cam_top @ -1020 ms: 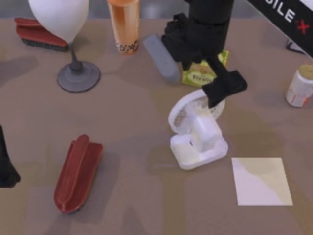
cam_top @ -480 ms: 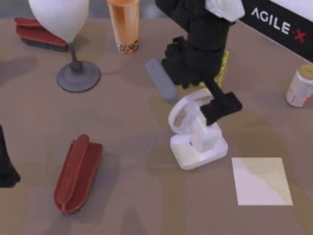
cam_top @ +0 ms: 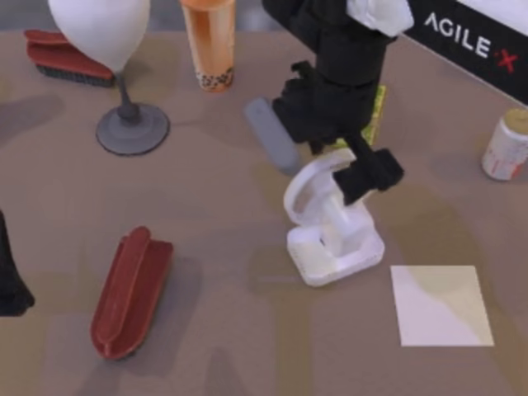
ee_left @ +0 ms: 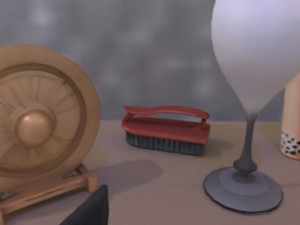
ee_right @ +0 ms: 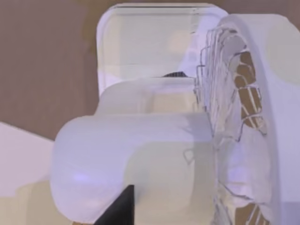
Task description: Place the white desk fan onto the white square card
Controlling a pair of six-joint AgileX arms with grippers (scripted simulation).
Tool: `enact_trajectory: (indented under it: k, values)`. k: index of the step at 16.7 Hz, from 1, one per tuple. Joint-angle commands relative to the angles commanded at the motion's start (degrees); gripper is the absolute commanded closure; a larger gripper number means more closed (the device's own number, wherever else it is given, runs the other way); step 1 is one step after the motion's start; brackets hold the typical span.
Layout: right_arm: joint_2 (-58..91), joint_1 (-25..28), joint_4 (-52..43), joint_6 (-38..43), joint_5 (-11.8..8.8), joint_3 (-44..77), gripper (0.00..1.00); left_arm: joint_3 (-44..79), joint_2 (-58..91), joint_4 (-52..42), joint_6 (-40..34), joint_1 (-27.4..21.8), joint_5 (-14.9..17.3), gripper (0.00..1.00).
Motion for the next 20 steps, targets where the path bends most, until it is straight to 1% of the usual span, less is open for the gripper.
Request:
enact_trajectory:
  k: [8,9,18,20]
  values:
    - [0.0,0.0,0.0,0.0,0.0,0.0,0.98,0.0,0.0,0.0,0.0,0.0,0.0,0.0]
    - [0.0,0.0,0.0,0.0,0.0,0.0,1.0,0.0,0.0,0.0,0.0,0.0,0.0,0.0]
    - [-0.26,-0.16,-0.23,0.12,0.0,0.06,1.0,0.0,0.0,0.0,0.0,0.0,0.0,0.0]
    - [0.38,-0.29,-2.01,0.29,0.01,2.21,1.0,0.0,0.0,0.0,0.0,0.0,0.0,0.0]
